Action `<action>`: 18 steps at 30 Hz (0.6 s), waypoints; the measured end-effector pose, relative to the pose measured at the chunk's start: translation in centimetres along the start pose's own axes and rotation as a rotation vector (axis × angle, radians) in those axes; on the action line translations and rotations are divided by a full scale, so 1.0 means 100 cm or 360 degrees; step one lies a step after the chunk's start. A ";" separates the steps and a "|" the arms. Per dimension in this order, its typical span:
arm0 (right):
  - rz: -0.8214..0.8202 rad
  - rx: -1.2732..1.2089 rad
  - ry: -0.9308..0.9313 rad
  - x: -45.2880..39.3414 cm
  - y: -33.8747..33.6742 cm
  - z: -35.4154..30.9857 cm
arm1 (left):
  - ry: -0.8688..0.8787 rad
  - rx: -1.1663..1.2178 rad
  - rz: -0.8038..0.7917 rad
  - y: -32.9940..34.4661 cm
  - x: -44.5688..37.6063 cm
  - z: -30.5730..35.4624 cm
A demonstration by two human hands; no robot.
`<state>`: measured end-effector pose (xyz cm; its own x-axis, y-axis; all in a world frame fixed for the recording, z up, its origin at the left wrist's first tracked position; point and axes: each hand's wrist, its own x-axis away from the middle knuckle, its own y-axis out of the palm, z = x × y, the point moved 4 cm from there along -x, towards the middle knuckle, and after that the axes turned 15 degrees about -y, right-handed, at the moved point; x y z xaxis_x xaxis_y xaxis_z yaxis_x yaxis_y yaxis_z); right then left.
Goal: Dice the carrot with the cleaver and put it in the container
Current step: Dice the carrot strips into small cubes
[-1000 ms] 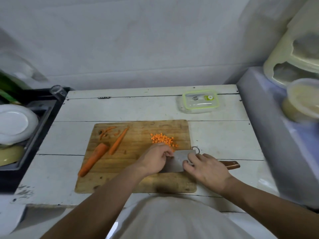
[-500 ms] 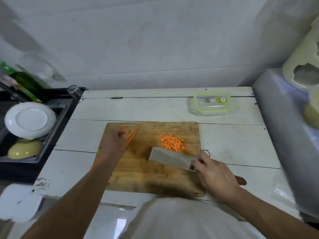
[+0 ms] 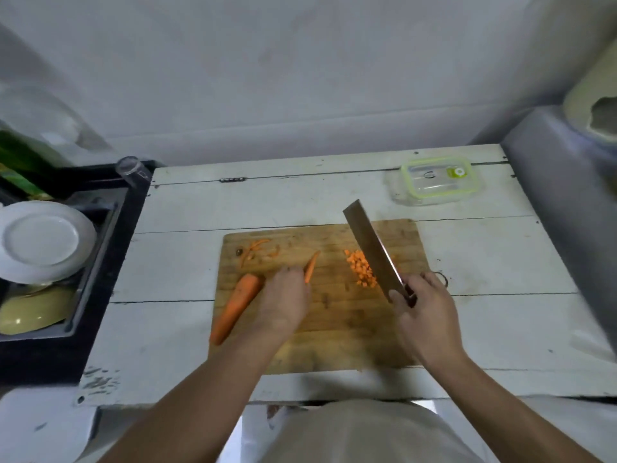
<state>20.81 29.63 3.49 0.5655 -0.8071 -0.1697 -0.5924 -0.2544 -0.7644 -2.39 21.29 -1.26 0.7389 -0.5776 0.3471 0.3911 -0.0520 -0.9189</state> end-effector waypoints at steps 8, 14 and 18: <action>-0.0049 0.0012 0.0177 0.025 0.014 -0.025 | -0.0890 0.1909 -0.1032 0.022 0.020 -0.046; -0.0109 0.0009 0.0132 0.026 0.016 -0.033 | -0.0920 0.2164 -0.1157 0.016 0.033 -0.053; -0.0148 -0.0119 0.0136 0.023 0.019 -0.032 | -0.0668 0.1671 -0.0812 0.014 0.030 -0.058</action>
<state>19.18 25.56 3.67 0.5711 -0.8197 -0.0443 -0.5824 -0.3666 -0.7256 -2.86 14.77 -2.62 0.4159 -0.3674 0.8319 0.7925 0.5952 -0.1333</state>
